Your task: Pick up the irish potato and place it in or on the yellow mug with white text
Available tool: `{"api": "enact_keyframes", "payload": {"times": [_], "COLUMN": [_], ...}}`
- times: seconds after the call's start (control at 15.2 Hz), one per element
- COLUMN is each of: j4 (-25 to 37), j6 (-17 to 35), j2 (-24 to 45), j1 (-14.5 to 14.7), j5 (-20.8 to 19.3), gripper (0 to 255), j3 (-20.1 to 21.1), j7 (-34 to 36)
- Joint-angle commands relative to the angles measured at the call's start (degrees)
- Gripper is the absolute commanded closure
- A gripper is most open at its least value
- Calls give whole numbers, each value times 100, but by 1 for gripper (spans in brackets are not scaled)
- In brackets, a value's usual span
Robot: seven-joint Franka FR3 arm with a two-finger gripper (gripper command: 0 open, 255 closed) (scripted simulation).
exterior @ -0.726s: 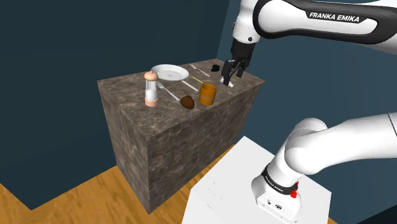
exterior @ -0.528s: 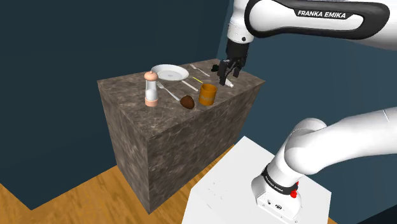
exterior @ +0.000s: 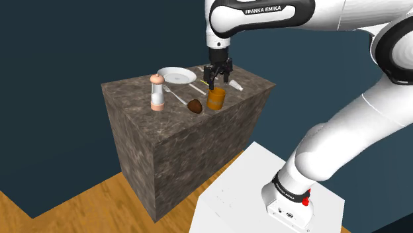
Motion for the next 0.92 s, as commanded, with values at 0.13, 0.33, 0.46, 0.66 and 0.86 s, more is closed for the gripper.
{"api": "enact_keyframes", "payload": {"times": [0.13,0.33,0.46,0.66,0.86], "j4": [1041,1865,2465,3469,4662], "j6": [-308,-612,-854,-1287,-1829], "j2": [1324,2275,2918,3913,4985], "j1": [-31,-39,-35,-22,-2], "j5": [-42,-72,-86,-98,-99], "gripper": [0,0,0,0,0], "j3": [23,8,-13,-56,-110], "j7": [144,216,253,288,296]}}
